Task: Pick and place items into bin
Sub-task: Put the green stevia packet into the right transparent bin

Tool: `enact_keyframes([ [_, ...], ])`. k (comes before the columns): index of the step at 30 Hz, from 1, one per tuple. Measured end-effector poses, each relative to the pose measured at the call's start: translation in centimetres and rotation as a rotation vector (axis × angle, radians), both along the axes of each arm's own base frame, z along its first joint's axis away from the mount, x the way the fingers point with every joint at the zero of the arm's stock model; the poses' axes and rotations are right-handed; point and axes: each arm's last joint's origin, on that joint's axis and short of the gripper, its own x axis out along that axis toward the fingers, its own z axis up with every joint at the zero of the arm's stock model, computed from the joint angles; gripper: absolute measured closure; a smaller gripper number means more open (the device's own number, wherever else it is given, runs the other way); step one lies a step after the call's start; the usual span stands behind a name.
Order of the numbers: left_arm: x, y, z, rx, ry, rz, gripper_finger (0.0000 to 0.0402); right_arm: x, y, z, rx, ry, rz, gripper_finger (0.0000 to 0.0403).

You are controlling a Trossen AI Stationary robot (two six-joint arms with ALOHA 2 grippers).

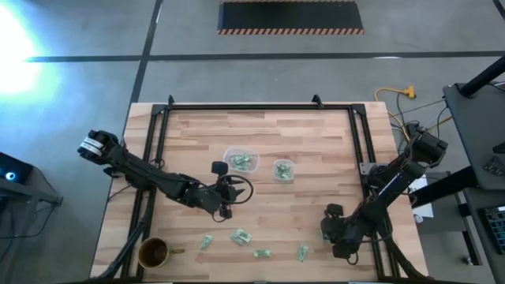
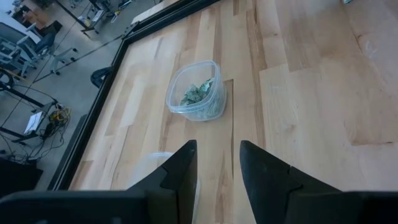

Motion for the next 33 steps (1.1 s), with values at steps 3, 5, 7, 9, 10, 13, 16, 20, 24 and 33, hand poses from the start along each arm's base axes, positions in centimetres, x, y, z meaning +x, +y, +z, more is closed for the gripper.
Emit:
enact_keyframes([
  [3, 0.0, 0.0, 0.0, 0.0, 0.0, 0.0, 0.0297, 0.0, 0.0, 0.0, -0.008, -0.003, 0.017, 0.0314],
  [5, 0.0, 0.0, 0.0, 0.0, 0.001, 0.0, 0.0297, 0.0, 0.0, 0.0, -0.015, -0.004, 0.028, 0.0329],
  [7, 0.0, 0.0, -0.1, 0.001, 0.002, 0.0, 0.0297, 0.0, 0.0, 0.0, -0.018, -0.005, 0.035, 0.0347],
  [9, 0.0, 0.0, -0.1, 0.001, 0.002, 0.0, 0.0297, 0.0, 0.0, -0.1, -0.024, -0.007, 0.046, 0.0366],
  [10, 0.0, 0.0, -0.1, 0.001, 0.003, 0.0, 0.0297, 0.0, 0.0, -0.1, -0.027, -0.008, 0.052, 0.0376],
  [13, -0.1, 0.0, -0.2, 0.002, 0.007, 0.0, 0.0297, 0.0, 0.0, -0.1, -0.044, -0.018, 0.075, 0.0391],
  [16, -0.2, 0.1, -0.4, 0.005, 0.012, 0.0, 0.0297, 0.1, 0.0, -0.1, -0.065, -0.033, 0.092, 0.0394],
  [20, -0.2, 0.1, -0.5, 0.005, 0.014, 0.0, 0.0297, 0.1, -0.1, -0.1, -0.103, -0.06, 0.122, 0.0394],
  [24, -0.2, 0.1, -0.6, 0.001, 0.011, 0.002, 0.0297, 0.4, 0.1, 0.3, -0.157, -0.107, 0.165, 0.0394],
  [33, -0.4, 0.2, -0.9, -0.006, 0.017, 0.009, 0.0297, 1.8, 0.6, 2.5, -0.436, -0.346, 0.265, 0.0395],
])
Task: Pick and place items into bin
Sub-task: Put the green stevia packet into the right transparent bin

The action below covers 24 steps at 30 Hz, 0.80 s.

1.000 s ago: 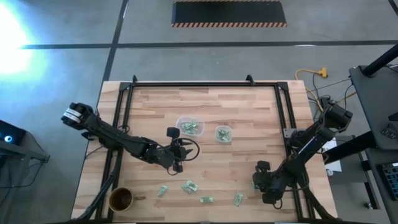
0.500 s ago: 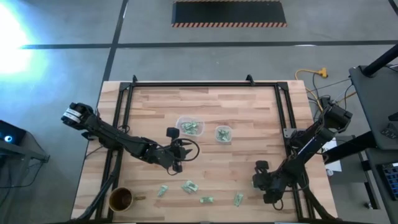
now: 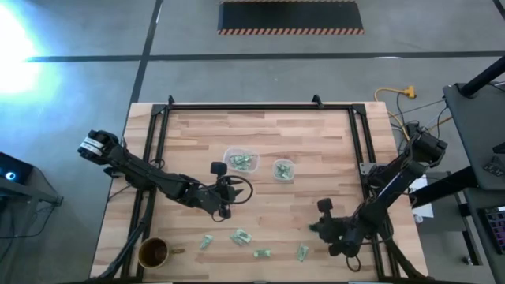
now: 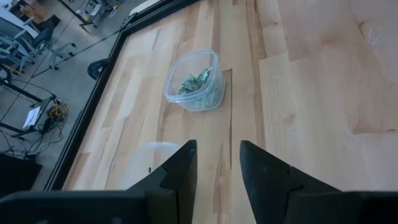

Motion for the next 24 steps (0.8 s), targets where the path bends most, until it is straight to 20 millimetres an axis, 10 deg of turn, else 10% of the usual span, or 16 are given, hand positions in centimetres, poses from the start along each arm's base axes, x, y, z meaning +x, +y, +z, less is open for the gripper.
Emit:
enact_keyframes([
  [11, 0.0, 0.0, 0.0, -0.001, -0.003, 0.0, 0.0297, 3.6, -1.9, 2.8, -0.397, -0.24, -0.132, 0.0395],
  [24, 0.0, 0.0, 0.0, -0.001, -0.005, 0.0, 0.0297, 9.1, -11.7, 3.0, -0.453, -0.112, -0.458, 0.0394],
])
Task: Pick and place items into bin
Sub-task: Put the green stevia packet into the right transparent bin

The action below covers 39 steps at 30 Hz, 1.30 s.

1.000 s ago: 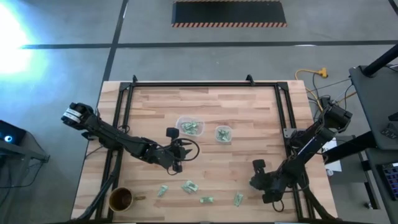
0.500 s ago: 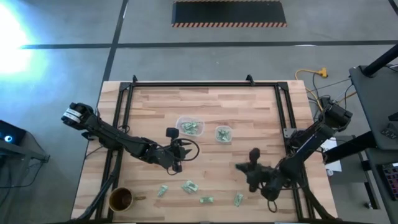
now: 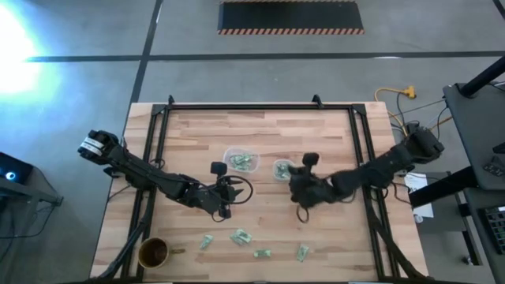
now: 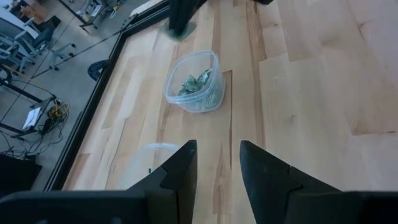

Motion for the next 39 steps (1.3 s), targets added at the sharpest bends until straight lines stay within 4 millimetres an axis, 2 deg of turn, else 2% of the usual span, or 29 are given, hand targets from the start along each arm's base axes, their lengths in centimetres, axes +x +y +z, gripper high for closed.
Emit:
enact_keyframes([
  [3, 0.0, 0.0, 0.0, 0.0, -0.001, 0.001, 0.0297, 0.7, -1.8, -0.1, 0.08, 0.004, -0.023, 0.0394],
  [7, 0.0, 0.1, 0.0, 0.0, -0.001, 0.004, 0.0297, 1.2, -3.2, -0.4, 0.175, -0.011, 0.003, 0.0394],
  [23, 0.1, 0.2, 0.1, -0.003, -0.011, 0.007, 0.0297, 0.9, -3.8, -1.1, 0.242, -0.037, -0.023, 0.039],
  [34, 0.1, 0.2, 0.1, -0.004, -0.013, 0.007, 0.0297, 0.8, -3.8, -1.3, 0.237, -0.027, -0.02, 0.0304],
  [39, 0.1, 0.2, 0.1, -0.004, -0.012, 0.007, 0.0297, 0.7, -3.0, -1.2, 0.211, 0.002, 0.033, 0.0286],
])
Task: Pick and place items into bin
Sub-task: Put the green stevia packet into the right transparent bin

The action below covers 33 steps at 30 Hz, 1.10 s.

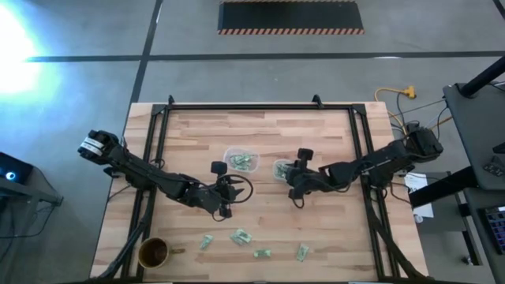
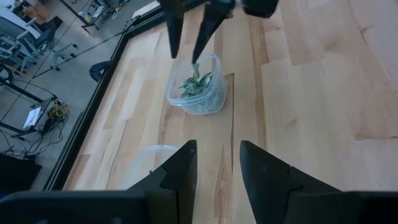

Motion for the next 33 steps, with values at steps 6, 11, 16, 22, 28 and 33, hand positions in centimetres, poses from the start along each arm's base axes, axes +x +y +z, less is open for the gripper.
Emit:
enact_keyframes([
  [6, 0.0, 0.0, 0.0, 0.0, 0.0, 0.0, 0.0297, -0.9, 2.4, 1.0, 0.076, 0.018, 0.182, 0.0284],
  [11, -0.1, 0.0, -0.3, 0.003, 0.008, 0.0, 0.0297, -2.4, 4.9, 2.1, 0.359, 0.038, 0.378, 0.0295],
  [16, -0.2, 0.1, -0.4, 0.002, 0.01, 0.002, 0.0297, -3.6, 7.2, 2.5, 0.496, 0.048, 0.469, 0.0308],
  [22, -0.2, 0.1, -0.4, 0.001, 0.01, 0.002, 0.0297, -4.6, 10.2, 2.0, 0.545, 0.07, 0.55, 0.0321],
  [28, -0.2, 0.1, -0.4, -0.001, 0.008, 0.002, 0.0297, -5.6, 13.8, 0.9, 0.597, 0.058, 0.65, 0.033],
  [33, -0.1, 0.1, -0.4, -0.003, 0.003, 0.002, 0.0297, -5.9, 16.2, -0.6, 0.604, 0.058, 0.716, 0.033],
])
